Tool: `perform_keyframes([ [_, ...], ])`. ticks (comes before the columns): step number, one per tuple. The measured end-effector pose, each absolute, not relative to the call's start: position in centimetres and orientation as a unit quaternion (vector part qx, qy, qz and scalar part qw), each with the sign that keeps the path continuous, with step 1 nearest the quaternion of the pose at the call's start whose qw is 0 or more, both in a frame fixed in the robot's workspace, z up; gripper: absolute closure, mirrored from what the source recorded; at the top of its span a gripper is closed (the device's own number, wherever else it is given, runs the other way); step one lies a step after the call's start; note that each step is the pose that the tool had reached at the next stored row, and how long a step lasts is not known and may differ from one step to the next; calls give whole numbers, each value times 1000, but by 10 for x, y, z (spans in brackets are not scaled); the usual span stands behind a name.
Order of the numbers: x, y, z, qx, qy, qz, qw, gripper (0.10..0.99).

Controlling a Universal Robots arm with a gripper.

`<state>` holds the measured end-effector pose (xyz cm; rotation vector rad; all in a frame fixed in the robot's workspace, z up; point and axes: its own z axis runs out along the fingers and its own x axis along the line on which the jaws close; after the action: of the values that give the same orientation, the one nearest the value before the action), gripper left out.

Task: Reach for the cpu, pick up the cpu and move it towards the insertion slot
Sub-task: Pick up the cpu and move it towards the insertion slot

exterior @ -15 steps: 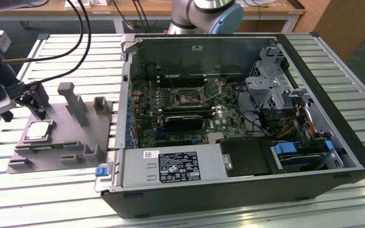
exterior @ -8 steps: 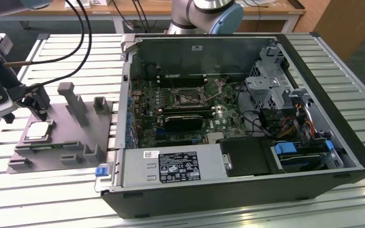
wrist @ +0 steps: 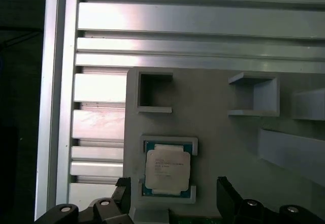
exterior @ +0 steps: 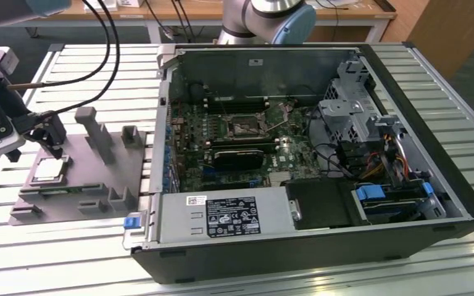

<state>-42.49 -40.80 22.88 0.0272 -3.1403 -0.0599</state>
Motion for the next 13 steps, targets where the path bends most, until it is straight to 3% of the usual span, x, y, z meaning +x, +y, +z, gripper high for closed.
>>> perform_keyframes([
  [13,-425,-408,208,9,-1000,-19,0,322],
])
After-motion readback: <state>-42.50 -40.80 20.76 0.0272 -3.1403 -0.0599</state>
